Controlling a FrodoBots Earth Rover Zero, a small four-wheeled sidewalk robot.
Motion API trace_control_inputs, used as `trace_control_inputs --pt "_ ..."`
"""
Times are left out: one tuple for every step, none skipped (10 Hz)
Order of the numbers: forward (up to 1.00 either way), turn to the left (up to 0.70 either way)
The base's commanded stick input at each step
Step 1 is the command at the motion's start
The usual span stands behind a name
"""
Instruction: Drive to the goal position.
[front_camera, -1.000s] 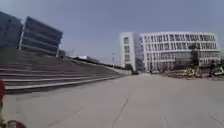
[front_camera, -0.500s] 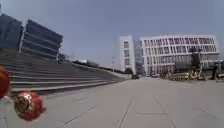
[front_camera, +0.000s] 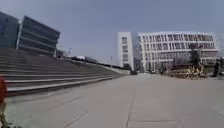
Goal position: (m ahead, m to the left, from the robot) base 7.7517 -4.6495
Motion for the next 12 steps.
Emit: trace_control_inputs --pt "0.70 0.00" --pt "0.70 0.00" --pt "0.70 0.00" --pt "0.70 0.00" --pt "0.70 0.00" --pt "0.70 0.00" --pt "0.70 0.00" --pt "0.70 0.00" --pt "0.70 0.00" --pt "0.70 0.00" --pt "0.70 0.00" --pt "0.70 0.00"
